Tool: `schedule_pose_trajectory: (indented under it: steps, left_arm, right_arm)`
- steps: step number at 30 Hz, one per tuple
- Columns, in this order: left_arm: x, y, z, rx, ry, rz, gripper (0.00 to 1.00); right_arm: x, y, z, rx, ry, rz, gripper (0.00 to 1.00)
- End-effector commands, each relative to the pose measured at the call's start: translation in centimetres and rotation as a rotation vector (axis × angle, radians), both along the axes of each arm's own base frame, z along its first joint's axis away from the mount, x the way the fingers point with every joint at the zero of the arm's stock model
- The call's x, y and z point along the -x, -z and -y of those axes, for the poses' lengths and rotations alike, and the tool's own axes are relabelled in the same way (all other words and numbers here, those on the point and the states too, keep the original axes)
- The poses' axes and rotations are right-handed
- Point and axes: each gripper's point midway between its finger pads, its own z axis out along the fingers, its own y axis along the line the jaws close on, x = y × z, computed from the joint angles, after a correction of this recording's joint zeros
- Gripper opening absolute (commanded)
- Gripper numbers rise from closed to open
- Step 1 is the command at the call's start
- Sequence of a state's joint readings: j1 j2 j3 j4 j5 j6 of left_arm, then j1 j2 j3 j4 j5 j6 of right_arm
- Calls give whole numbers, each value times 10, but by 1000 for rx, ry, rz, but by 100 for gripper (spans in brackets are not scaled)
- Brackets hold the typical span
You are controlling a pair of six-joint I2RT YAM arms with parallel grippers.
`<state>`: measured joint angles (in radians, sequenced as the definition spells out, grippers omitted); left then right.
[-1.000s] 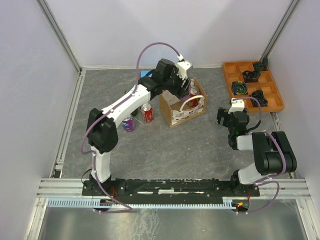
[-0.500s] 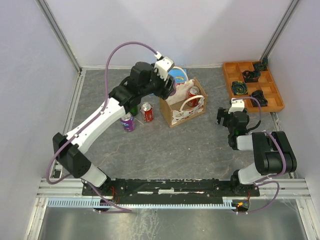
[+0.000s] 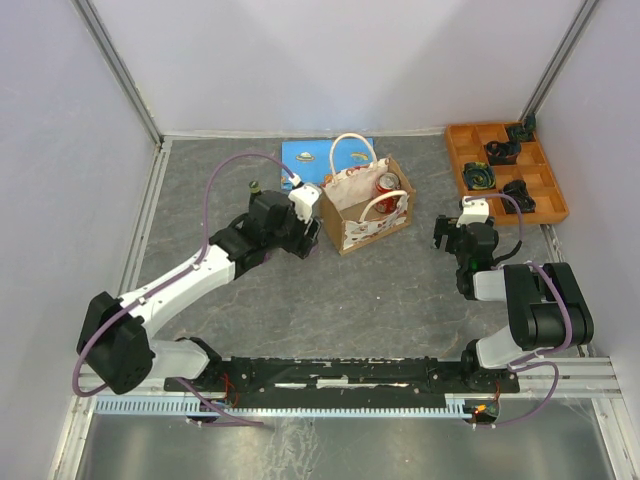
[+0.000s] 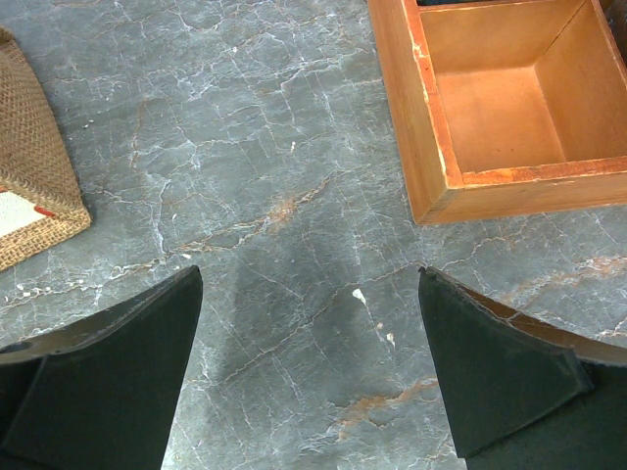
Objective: Take the beverage out of the canvas bag
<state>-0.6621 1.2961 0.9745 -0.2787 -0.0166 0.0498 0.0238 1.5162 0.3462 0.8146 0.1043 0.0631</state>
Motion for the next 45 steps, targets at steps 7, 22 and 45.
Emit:
schedule_pose_trajectory:
  steps: [7, 22, 45]
  left_arm:
    - [-15, -8, 4, 145, -62, 146, 4]
    - [-14, 52, 0, 100, -90, 84, 38]
    - [-21, -85, 21, 221, 25, 279, 99]
  right_arm:
    - [-13, -20, 0, 1, -6, 69, 99]
    - [-12, -19, -1, 1, -6, 68, 99]
    - [-13, -20, -1, 1, -6, 69, 99]
